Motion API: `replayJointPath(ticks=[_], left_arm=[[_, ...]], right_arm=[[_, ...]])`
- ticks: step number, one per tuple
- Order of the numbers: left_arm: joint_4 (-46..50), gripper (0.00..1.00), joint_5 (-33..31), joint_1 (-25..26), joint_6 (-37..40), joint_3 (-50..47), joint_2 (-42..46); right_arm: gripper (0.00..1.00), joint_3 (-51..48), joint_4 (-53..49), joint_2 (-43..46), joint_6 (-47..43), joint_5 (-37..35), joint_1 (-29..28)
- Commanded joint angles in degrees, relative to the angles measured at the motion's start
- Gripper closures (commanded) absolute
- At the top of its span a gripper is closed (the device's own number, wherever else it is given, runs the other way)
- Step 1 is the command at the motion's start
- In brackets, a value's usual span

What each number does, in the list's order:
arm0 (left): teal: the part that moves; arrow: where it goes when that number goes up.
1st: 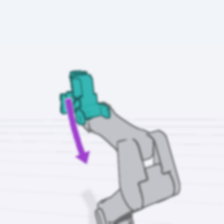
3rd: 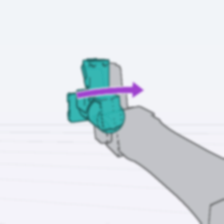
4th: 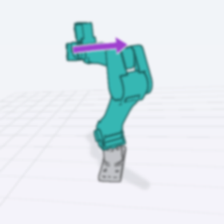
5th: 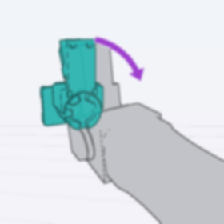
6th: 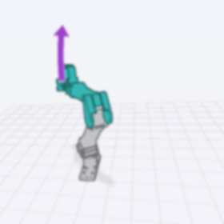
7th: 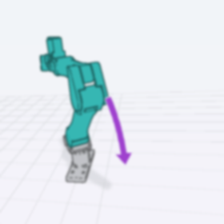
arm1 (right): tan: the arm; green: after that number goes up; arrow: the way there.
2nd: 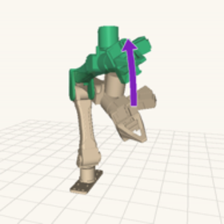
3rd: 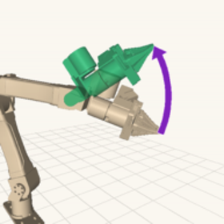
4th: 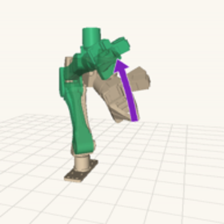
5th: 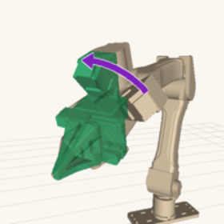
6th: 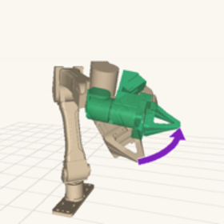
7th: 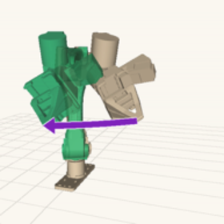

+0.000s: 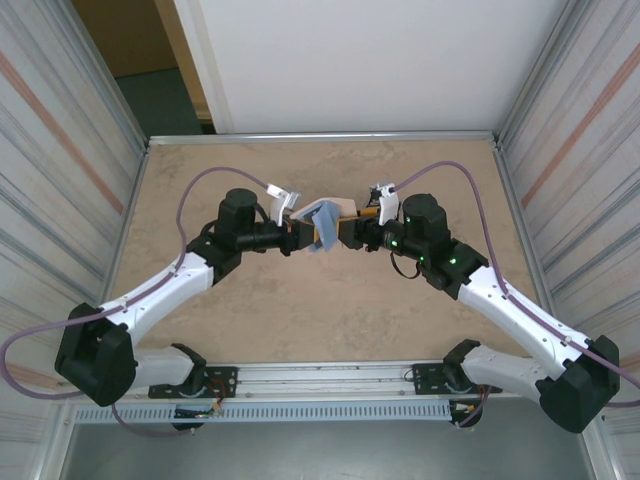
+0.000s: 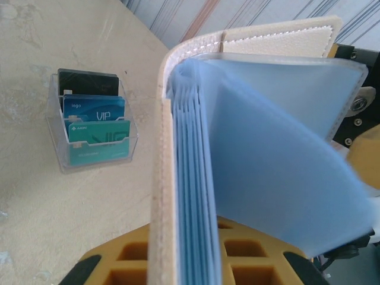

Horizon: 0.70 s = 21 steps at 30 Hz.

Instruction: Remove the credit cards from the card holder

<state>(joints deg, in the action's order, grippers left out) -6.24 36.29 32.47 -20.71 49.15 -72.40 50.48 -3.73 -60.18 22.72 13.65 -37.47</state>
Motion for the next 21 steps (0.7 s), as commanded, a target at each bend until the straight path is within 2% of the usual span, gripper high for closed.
replayJointPath(ticks=[1, 5, 9, 17, 21], left_arm=[[1.39, 1.00, 1.58, -0.13, 1.77, 2.86, 2.02], [1.93, 1.00, 2.07, -0.21, 1.48, 3.41, 1.61], [2.01, 1.00, 2.25, -0.28, 0.93, 3.84, 1.11], [2.02, 1.00, 1.59, -0.22, 0.12, 4.03, 0.90], [1.78, 1.00, 1.57, -0.27, -0.33, 3.94, 0.70]], right_arm=[[0.28, 0.55, -0.06, 0.56, -1.59, 0.73, 0.09], [0.22, 0.32, 0.22, -0.06, -2.48, 2.31, -0.03], [0.20, 1.10, -0.84, -1.51, -3.92, 1.94, -1.22], [0.04, 4.09, -5.29, -5.36, -8.95, -7.01, -6.16], [0.03, 4.80, -6.09, -6.74, -10.10, -9.69, -7.35]])
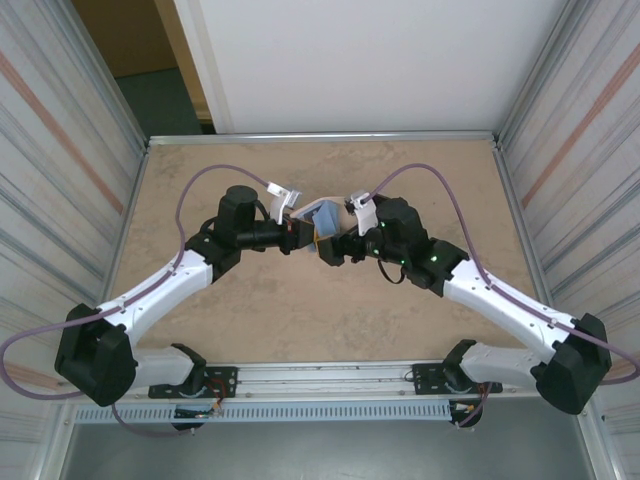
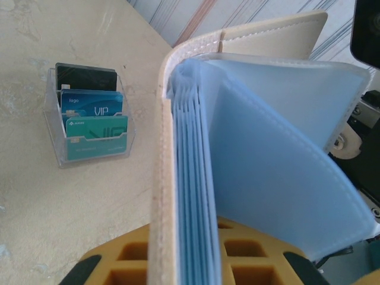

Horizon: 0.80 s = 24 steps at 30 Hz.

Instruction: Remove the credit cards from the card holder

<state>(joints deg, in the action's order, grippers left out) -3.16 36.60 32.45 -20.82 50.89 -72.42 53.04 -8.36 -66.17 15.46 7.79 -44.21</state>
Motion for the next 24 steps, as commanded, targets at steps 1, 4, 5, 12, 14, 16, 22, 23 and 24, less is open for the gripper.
replayJointPath(ticks=[1, 4, 5, 12, 14, 16, 22, 23, 24], left_arm=[[-1.40, 1.00, 1.23, -0.20, -0.35, 2.19, 0.66], [-1.69, 1.00, 1.56, -0.26, -0.65, 2.13, 0.44], [-1.68, 1.00, 1.78, -0.27, -0.63, 2.20, 0.37], [-0.94, 1.00, 1.67, -0.38, -0.10, 2.15, 0.70], [-0.93, 1.00, 1.94, -0.63, -0.10, 2.02, 0.92], [-0.99, 1.00, 2.38, -1.13, -0.25, 1.84, 1.09], [-1.15, 1.00, 3.99, -2.34, -0.52, 1.53, 1.62], [-1.07, 1.00, 4.17, -2.51, -0.49, 1.57, 1.68], [-0.81, 1.00, 4.40, -2.63, -0.32, 1.58, 1.77]], right_arm=[[0.03, 2.44, -1.57, -1.13, -3.11, -4.36, -0.90], [0.03, 3.10, -2.24, -2.24, -3.81, -6.73, -1.82], [0.03, 3.29, -2.51, -2.55, -3.94, -7.46, -1.93], [0.15, 3.68, -2.54, -2.85, -3.78, -10.14, -2.30], [0.21, 3.31, -2.24, -2.28, -3.60, -10.41, -2.22], [0.28, 2.89, -1.71, -1.66, -3.47, -10.36, -2.10], [0.36, 2.09, -0.70, -1.18, -2.43, -7.70, -0.67], [0.36, 1.99, -0.49, -1.14, -2.15, -7.26, -0.40], [0.37, 1.81, -0.19, -1.07, -1.82, -6.53, 0.02]])
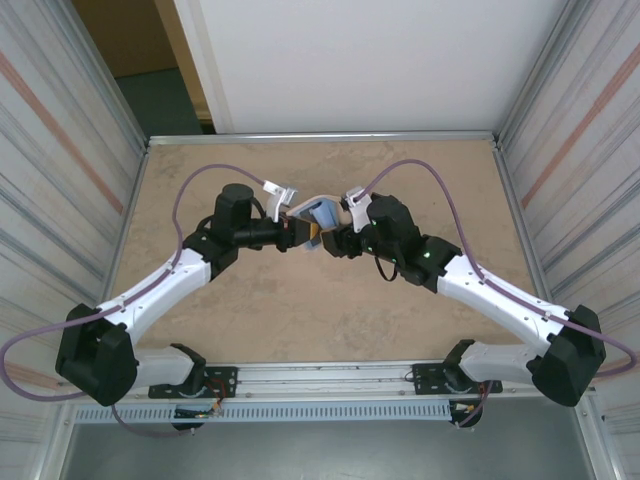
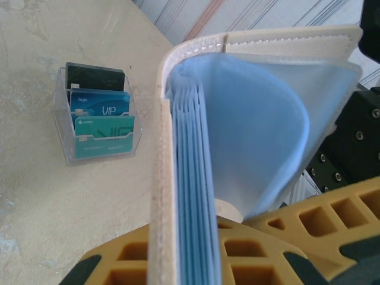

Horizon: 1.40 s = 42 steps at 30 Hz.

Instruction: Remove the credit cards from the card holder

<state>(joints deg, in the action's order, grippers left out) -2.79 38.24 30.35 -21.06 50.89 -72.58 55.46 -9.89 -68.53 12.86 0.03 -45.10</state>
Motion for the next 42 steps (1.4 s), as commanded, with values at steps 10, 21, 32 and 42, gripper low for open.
replayJointPath(ticks=[10, 21, 32, 42], left_arm=[[2.92, 1.00, 4.61, -2.00, 2.24, 2.14, 2.91], [6.93, 1.00, 6.72, -2.53, 4.08, 4.03, 2.56], [6.11, 1.00, 9.85, -3.53, 4.34, 3.99, 1.30], [3.33, 0.84, 10.63, -5.43, 2.98, 1.90, 1.70]], right_arm=[[0.38, -2.90, 4.82, 3.82, 4.34, 7.78, 5.62], [0.48, -8.77, 15.05, 4.02, 12.71, 25.44, 14.74], [0.77, -10.70, 23.19, 3.38, 16.97, 38.50, 17.50], [1.00, -11.30, 27.82, 2.02, 23.67, 42.69, 18.91]])
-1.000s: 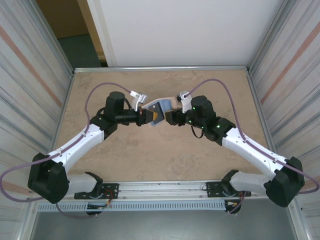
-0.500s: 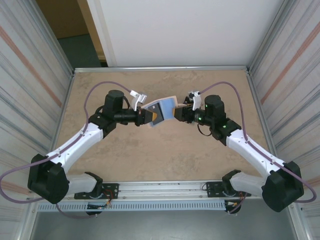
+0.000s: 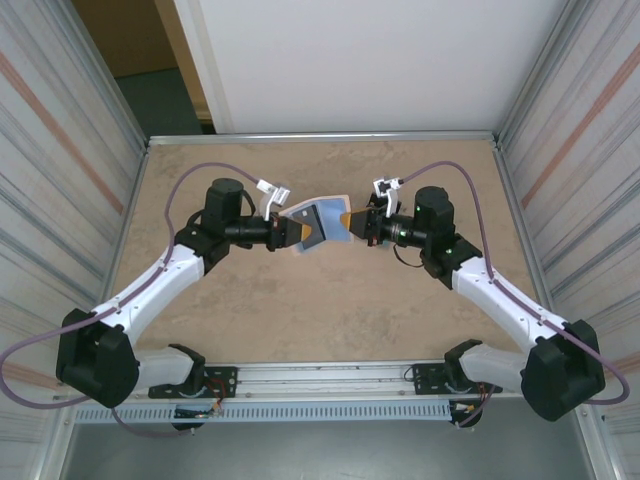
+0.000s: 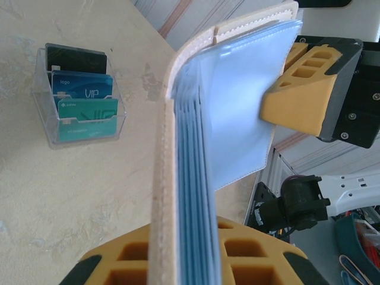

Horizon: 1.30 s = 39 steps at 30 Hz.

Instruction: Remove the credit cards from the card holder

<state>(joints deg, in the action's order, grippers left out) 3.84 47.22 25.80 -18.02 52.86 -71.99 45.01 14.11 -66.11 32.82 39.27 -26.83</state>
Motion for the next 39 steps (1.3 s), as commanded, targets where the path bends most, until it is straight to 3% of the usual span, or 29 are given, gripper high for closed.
replayJointPath(ticks=[1, 8, 12, 16, 23, 28, 32, 39], left_arm=[[-4.04, 0.80, 1.63, -0.97, -0.49, -0.42, 1.00], [-7.58, 0.61, 2.79, -1.13, -2.89, -2.27, -0.17], [-7.97, 0.58, 2.74, -1.48, -3.33, -3.43, -0.22], [-8.43, 0.49, 1.59, -1.98, -3.80, -4.60, -0.37], [-13.76, 0.47, 0.56, -2.00, -7.16, -7.06, -3.27], [-14.26, 0.25, -1.81, -2.06, -7.81, -8.06, -4.57], [-13.24, 0.01, -6.34, -2.06, -7.86, -9.17, -3.19], [-8.49, 0.01, -18.65, -1.99, -7.12, -11.49, 2.65]], right_arm=[[1.00, -0.90, 4.57, -0.63, 4.60, 3.90, 0.64], [1.00, -1.31, 6.46, -0.89, 7.32, 4.41, 0.84], [1.00, -2.11, 6.36, -0.27, 7.72, 3.12, 1.24], [1.00, -3.03, 6.35, 0.17, 9.24, 2.25, 1.62], [1.00, -4.56, 6.43, -0.17, 13.88, 1.21, 1.59], [1.00, -5.46, 1.97, 0.30, 14.94, -1.28, 1.77], [1.00, -7.07, -0.70, 1.47, 15.87, -3.41, 1.99], [1.00, -8.68, -5.96, 3.10, 16.26, -6.98, 2.31]])
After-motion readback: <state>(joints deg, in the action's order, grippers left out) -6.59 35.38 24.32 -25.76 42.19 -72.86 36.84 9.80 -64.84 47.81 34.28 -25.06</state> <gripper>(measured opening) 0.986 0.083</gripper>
